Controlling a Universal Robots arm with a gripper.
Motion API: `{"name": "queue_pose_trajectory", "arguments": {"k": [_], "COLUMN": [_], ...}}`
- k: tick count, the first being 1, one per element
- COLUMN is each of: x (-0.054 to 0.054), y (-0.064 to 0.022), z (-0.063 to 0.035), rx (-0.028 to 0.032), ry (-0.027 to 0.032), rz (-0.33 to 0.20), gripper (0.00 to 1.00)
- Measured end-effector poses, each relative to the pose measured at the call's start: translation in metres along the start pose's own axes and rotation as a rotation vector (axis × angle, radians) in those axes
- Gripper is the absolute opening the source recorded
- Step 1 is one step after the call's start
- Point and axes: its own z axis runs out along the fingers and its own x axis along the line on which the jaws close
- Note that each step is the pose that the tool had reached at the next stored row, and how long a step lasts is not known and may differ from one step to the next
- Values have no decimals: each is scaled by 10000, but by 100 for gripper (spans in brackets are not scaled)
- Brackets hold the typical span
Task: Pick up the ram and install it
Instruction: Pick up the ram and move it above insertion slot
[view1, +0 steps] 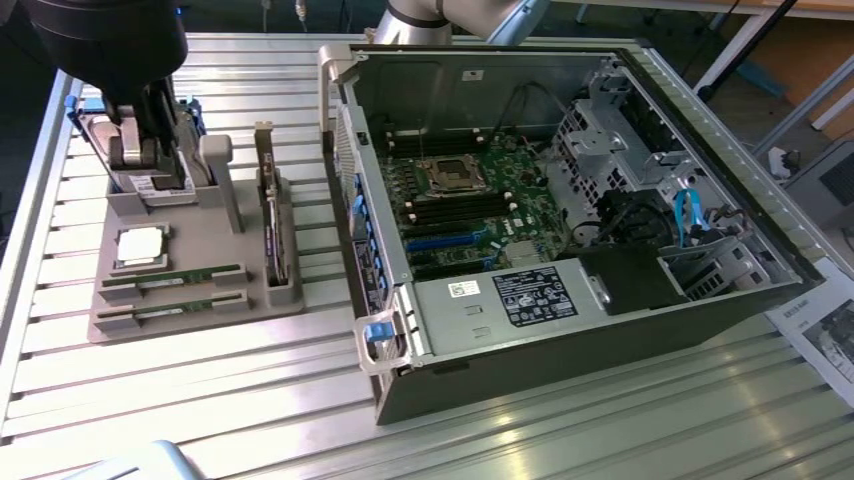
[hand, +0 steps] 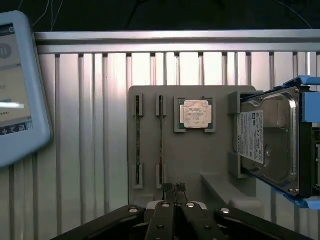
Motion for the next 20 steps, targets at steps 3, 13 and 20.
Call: {"name": "queue_pose_trajectory", "arguments": {"k": [3, 13, 20], "x": [0, 27, 35], "y": [0, 19, 25], "z": [0, 1, 1], "rx": [0, 1, 0], "ry": [0, 0, 0], "rz": [-7, -8, -8], "gripper": [10, 10, 10]}}
